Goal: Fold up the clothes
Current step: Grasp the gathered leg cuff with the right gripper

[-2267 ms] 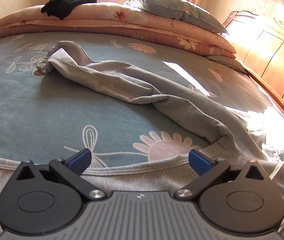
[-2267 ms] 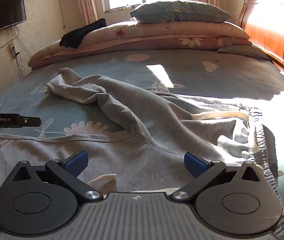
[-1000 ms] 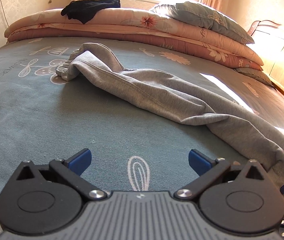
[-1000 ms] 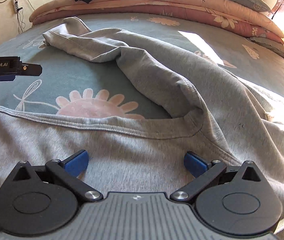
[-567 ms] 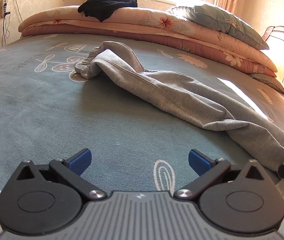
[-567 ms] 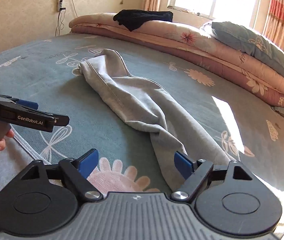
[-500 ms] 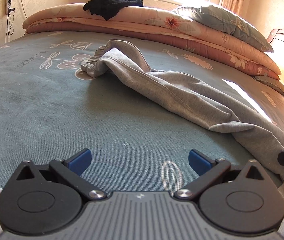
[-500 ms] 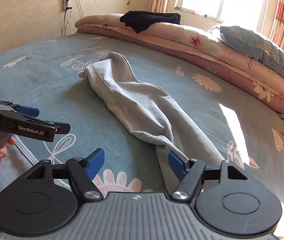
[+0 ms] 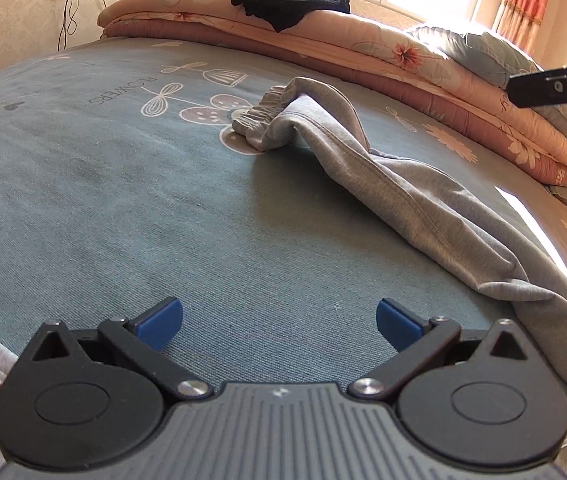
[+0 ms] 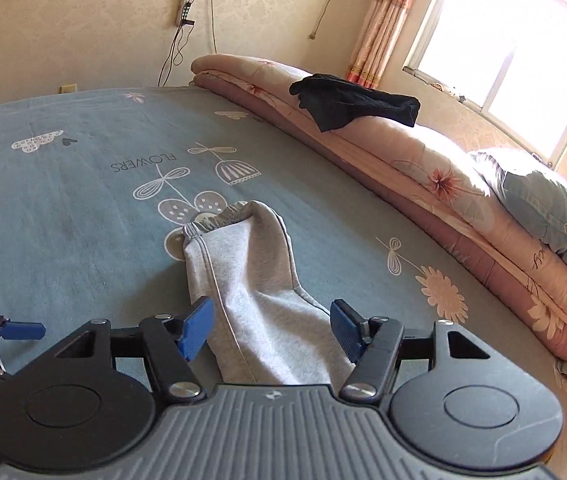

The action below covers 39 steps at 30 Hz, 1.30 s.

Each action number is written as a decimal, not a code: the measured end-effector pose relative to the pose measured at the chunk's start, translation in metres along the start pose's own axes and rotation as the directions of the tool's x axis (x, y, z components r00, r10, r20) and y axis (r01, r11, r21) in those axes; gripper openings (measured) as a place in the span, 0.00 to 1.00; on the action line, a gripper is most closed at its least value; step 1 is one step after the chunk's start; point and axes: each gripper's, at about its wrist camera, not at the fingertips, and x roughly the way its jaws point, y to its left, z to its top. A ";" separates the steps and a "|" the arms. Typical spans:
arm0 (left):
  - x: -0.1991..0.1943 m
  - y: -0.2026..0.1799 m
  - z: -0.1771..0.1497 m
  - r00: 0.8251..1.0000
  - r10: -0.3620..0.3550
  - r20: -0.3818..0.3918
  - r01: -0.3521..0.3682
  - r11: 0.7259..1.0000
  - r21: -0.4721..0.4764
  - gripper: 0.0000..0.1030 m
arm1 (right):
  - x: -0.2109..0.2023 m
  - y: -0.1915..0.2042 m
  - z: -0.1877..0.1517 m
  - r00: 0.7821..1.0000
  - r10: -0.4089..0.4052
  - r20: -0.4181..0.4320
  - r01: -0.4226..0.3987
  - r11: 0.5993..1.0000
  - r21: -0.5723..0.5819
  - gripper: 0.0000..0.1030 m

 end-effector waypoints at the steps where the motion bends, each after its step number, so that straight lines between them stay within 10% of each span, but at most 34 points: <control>1: 0.002 0.001 0.001 1.000 -0.002 -0.003 0.002 1.000 -0.002 0.99 | 0.000 0.003 0.006 1.000 -0.004 0.003 0.004 1.000 0.013 0.67; 13: -0.002 0.023 0.005 0.993 -0.109 -0.042 0.107 0.994 -0.032 0.99 | 0.001 0.069 0.057 0.994 -0.104 -0.035 0.102 0.993 -0.052 0.67; 28: -0.008 0.059 0.017 0.981 -0.191 0.018 0.192 0.970 -0.153 0.99 | 0.126 0.114 0.095 0.998 -0.027 -0.053 0.009 0.952 -0.305 0.67; 33: -0.003 0.056 0.016 0.987 -0.163 0.013 0.163 0.977 -0.137 0.99 | 0.192 0.083 0.104 0.995 -0.084 -0.047 0.064 0.941 -0.332 0.67; 39: 0.004 0.054 0.016 0.994 -0.105 0.003 0.105 0.987 -0.121 0.99 | 0.252 0.003 0.088 0.991 -0.034 -0.129 0.020 0.994 -0.108 0.71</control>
